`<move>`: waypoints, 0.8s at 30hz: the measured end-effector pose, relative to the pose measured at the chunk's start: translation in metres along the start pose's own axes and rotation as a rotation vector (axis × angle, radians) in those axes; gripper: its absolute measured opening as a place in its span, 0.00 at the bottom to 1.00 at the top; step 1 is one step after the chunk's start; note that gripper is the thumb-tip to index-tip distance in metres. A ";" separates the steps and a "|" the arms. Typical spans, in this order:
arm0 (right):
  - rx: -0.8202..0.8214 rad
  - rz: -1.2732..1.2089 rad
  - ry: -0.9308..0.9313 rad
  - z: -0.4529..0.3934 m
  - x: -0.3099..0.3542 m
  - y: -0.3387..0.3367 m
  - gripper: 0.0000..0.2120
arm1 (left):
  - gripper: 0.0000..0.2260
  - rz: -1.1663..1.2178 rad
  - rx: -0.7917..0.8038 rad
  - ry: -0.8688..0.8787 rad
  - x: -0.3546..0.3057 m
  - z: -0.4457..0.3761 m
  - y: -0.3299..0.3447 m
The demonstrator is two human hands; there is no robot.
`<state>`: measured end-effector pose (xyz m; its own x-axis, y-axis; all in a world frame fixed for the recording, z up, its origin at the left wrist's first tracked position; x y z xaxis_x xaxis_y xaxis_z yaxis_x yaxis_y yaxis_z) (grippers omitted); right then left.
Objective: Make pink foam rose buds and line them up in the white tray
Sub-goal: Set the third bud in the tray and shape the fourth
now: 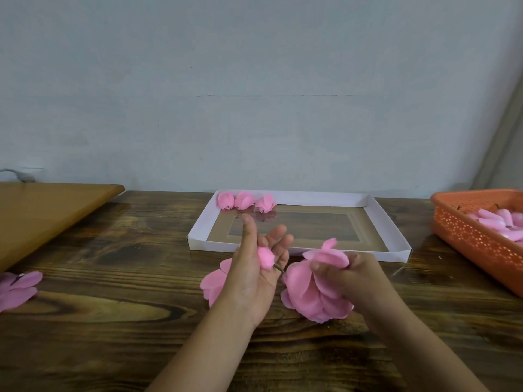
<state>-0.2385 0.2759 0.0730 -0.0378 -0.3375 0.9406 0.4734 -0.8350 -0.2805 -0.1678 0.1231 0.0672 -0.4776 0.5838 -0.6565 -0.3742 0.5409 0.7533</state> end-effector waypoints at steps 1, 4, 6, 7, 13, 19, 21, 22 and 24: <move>0.000 0.047 0.003 0.000 0.002 0.000 0.09 | 0.21 -0.002 0.003 0.002 0.000 0.000 0.000; 0.029 0.146 0.019 0.002 0.004 0.001 0.14 | 0.21 -0.012 0.011 0.000 0.000 0.000 0.000; 0.052 0.146 0.055 0.004 0.003 0.000 0.14 | 0.21 -0.010 0.019 0.002 0.000 0.000 0.001; 0.058 0.138 0.074 0.004 0.003 -0.001 0.15 | 0.22 -0.010 0.024 0.004 0.000 0.001 0.002; 0.121 0.265 0.084 0.002 -0.001 -0.002 0.17 | 0.22 -0.016 0.040 -0.004 0.000 0.002 0.002; -0.011 0.298 -0.076 -0.001 0.002 -0.006 0.19 | 0.22 -0.036 0.040 -0.006 0.001 0.002 0.001; -0.034 0.285 -0.108 -0.003 0.000 -0.008 0.15 | 0.22 -0.037 0.043 -0.007 0.001 0.002 0.001; -0.034 0.286 -0.129 -0.003 0.000 -0.008 0.12 | 0.22 -0.037 0.046 -0.008 0.001 0.002 0.001; -0.032 0.276 -0.160 -0.003 0.003 -0.006 0.12 | 0.21 -0.038 0.050 -0.008 0.001 0.002 0.001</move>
<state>-0.2442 0.2790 0.0766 0.2285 -0.4825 0.8455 0.4187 -0.7354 -0.5328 -0.1667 0.1257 0.0671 -0.4569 0.5670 -0.6854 -0.3520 0.5924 0.7247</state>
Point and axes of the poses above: each hand's wrist, its own z-axis away from the middle knuckle, its own y-axis out of the palm, x = y × z, the point moved 5 cm from there along -z, towards the middle knuckle, and after that the axes turned 9 degrees about y, right-handed, at the moved point
